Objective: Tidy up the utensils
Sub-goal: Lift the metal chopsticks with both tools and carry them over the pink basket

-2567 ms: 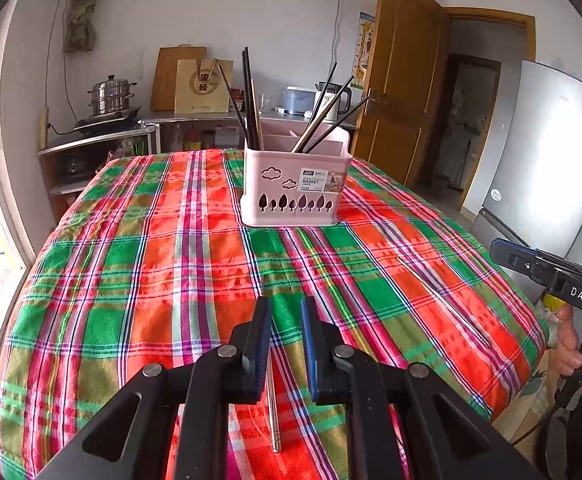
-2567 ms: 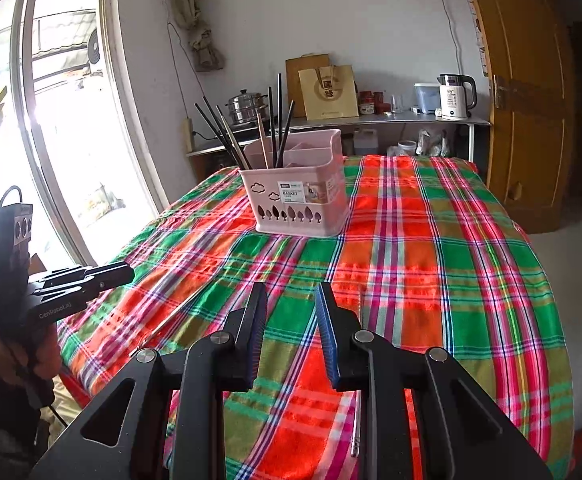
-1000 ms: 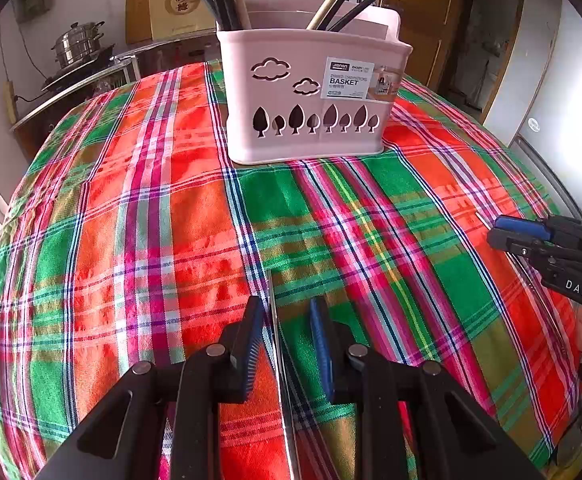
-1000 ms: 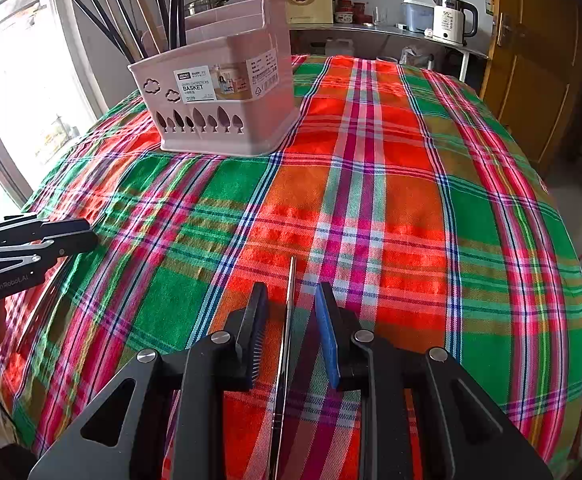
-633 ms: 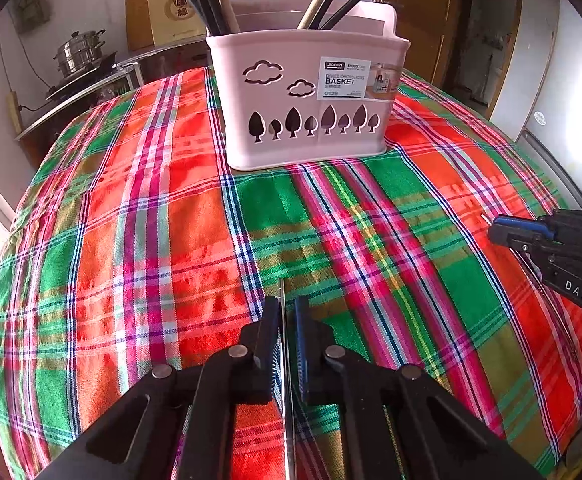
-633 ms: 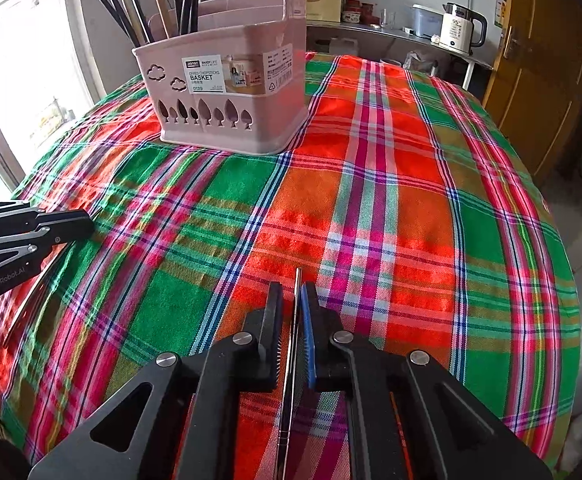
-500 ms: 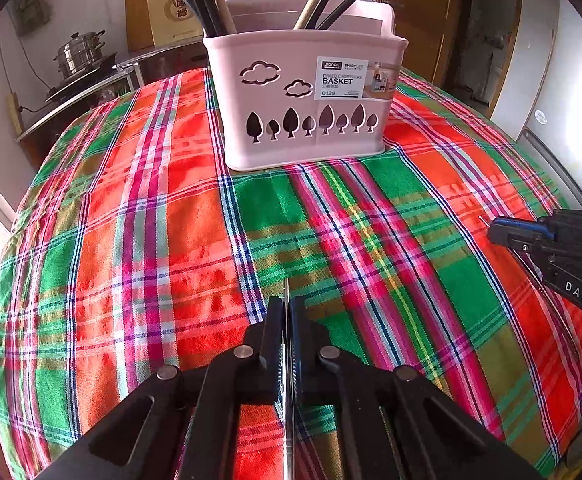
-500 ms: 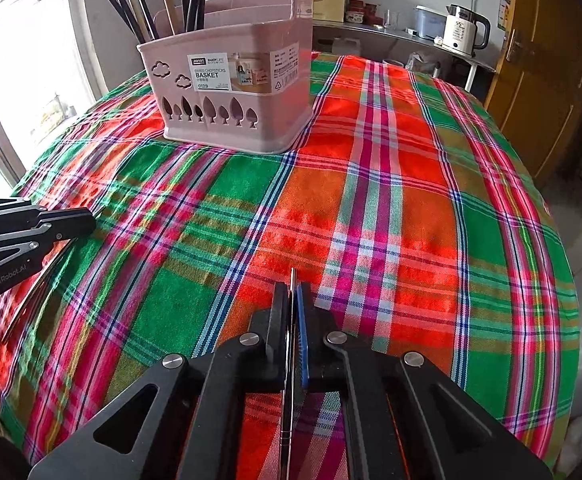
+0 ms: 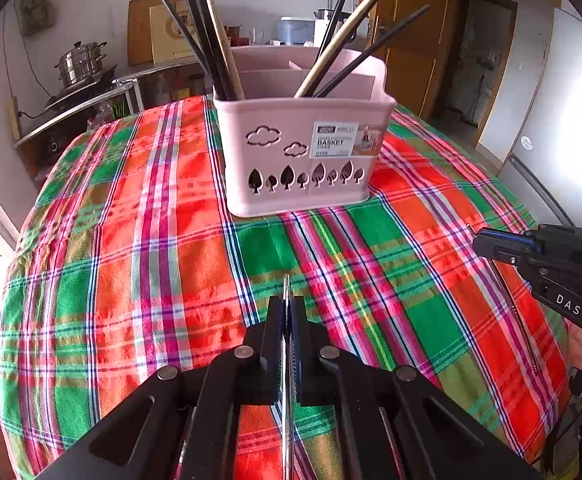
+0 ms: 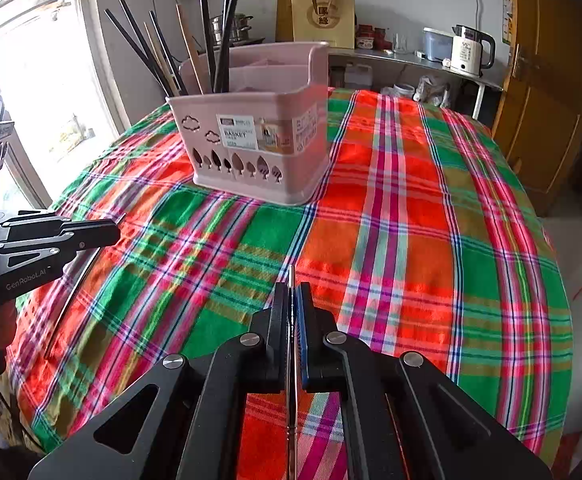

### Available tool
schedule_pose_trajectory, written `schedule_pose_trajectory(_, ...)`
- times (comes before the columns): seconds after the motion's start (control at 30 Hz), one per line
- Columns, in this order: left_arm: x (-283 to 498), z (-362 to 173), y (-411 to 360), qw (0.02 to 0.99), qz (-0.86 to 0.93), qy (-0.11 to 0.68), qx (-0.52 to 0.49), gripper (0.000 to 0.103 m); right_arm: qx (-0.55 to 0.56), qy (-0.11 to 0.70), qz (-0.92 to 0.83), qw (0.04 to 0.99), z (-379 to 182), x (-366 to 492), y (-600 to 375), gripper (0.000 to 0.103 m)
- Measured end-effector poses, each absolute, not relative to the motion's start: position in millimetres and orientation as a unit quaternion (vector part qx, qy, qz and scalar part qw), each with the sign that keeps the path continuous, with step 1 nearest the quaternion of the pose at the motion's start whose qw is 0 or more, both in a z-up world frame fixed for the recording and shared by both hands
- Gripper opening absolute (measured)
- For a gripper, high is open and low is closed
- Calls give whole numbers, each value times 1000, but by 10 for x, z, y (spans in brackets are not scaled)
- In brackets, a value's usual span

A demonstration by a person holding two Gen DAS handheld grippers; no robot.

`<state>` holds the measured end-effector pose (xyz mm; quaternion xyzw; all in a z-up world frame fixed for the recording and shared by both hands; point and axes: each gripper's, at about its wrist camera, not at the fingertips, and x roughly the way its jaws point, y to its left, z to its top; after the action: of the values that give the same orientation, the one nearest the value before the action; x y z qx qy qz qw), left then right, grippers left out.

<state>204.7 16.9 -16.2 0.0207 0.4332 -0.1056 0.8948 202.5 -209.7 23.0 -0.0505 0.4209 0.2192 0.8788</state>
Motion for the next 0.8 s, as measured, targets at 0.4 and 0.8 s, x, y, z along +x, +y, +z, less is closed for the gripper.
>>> schedule_pose_trajectory(0.4, 1987, 390, 213, 919, -109, 378, 19, 4, -40, 355, 230, 905, 764, 1966, -2070, 4)
schedule_pose_trajectory(0.8, 1882, 691, 272, 932, -110, 344, 11, 4, -31, 319, 231, 919, 1055, 1882, -2072, 4)
